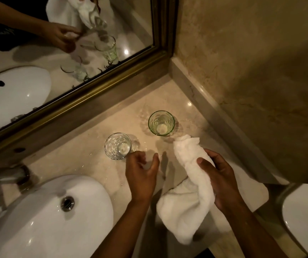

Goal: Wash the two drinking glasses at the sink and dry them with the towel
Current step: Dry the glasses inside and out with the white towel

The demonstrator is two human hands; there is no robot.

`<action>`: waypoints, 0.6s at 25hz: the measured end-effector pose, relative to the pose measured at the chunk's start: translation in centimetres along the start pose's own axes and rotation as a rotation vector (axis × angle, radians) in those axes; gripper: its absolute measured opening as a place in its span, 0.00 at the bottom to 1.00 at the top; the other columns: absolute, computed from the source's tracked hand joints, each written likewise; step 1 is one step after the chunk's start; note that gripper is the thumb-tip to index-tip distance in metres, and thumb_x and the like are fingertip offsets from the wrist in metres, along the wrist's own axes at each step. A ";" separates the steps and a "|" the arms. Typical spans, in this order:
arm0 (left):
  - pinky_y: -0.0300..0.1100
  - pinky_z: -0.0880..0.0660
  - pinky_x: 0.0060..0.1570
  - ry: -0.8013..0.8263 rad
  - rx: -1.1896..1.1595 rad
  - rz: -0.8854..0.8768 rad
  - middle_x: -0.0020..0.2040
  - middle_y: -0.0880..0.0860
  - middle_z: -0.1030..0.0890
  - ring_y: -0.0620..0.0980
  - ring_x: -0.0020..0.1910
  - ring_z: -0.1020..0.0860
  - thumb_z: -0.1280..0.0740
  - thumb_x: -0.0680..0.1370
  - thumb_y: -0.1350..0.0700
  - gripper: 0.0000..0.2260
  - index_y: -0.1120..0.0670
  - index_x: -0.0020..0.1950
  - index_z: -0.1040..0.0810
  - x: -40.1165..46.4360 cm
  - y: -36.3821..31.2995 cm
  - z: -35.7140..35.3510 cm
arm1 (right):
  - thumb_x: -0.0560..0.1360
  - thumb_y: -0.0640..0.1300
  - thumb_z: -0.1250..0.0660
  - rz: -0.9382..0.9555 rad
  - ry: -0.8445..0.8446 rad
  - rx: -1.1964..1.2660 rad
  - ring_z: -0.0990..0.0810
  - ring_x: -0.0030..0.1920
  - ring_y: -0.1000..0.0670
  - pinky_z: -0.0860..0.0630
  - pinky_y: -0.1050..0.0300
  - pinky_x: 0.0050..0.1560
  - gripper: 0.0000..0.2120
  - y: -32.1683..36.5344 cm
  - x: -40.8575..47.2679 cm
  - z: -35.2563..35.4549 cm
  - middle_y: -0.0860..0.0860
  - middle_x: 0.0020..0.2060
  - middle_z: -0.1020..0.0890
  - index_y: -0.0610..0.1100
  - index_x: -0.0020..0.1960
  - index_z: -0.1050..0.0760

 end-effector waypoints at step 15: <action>0.49 0.23 0.66 -0.008 -0.048 0.106 0.67 0.47 0.23 0.49 0.66 0.23 0.15 0.60 0.45 0.43 0.45 0.71 0.31 5.5 6.8 4.9 | 0.72 0.41 0.25 -0.005 0.037 -0.181 0.16 0.53 0.49 0.18 0.48 0.53 0.13 -1.5 -2.1 -6.2 0.53 0.52 0.14 0.51 0.55 0.18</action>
Point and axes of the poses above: each hand's wrist, its own x-axis towards the middle knuckle, its own z-axis out of the back of the hand, y = z × x, the point moved 6 cm from there along x, towards the middle knuckle
